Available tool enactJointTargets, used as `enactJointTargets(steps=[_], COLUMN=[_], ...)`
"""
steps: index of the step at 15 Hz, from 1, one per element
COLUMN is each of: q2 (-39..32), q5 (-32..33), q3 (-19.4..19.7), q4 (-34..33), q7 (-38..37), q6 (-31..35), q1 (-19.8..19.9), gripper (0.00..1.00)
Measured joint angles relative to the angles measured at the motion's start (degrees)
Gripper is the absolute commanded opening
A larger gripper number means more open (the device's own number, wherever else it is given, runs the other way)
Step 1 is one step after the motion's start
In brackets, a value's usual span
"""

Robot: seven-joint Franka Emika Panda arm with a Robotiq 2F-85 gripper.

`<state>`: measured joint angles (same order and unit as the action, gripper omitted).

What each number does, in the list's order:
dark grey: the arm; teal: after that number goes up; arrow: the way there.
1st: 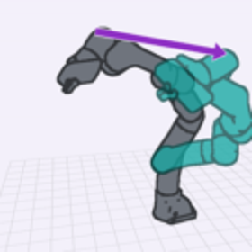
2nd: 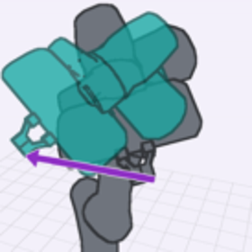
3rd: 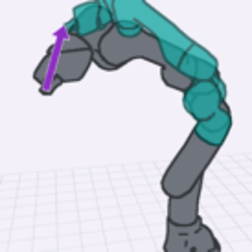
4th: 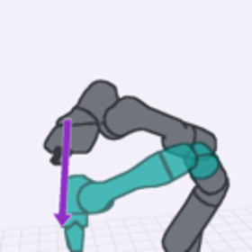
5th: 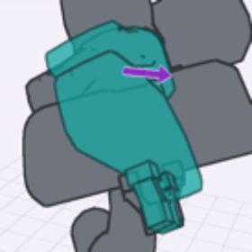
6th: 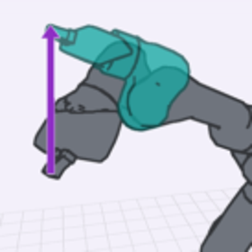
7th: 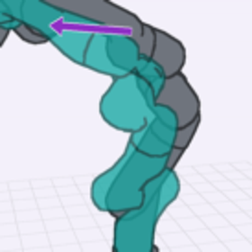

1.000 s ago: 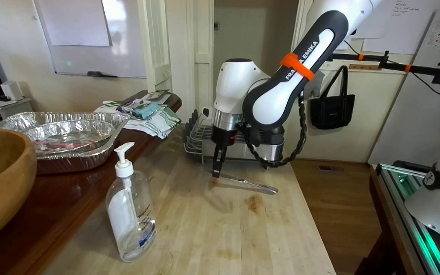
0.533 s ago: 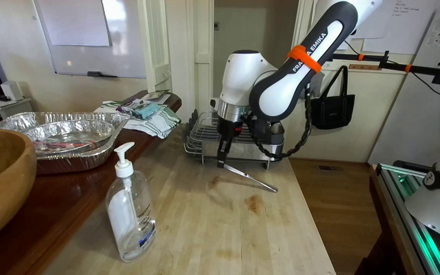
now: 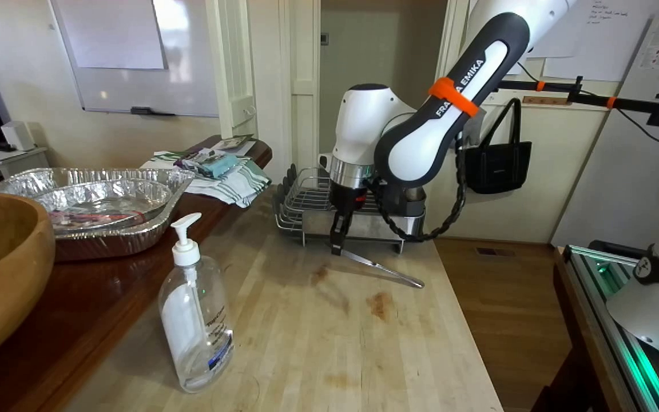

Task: Pick up the knife from the counter and put it on the dish dryer

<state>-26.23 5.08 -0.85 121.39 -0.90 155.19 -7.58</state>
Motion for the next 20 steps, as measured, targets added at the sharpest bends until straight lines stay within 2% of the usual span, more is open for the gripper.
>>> enactJointTargets(steps=[10, 11, 12, 14, 20], q2=[-7.58, -8.21, -8.73, -9.01, -8.10], q5=[-0.54, -0.57, -0.59, -0.65, -0.69], q3=[-2.07, -2.17, -2.28, -2.43, -3.12], q4=[-4.71, -5.18, -5.58, -6.09, -5.31], q7=[0.00, 0.02, 0.02, 0.03, 0.02], q6=[0.02, 0.02, 0.02, 0.01, -0.06], q1=[0.09, 0.13, 0.20, 0.33, 0.29], gripper=[0.06, 0.10, 0.43, 0.52, 0.98])
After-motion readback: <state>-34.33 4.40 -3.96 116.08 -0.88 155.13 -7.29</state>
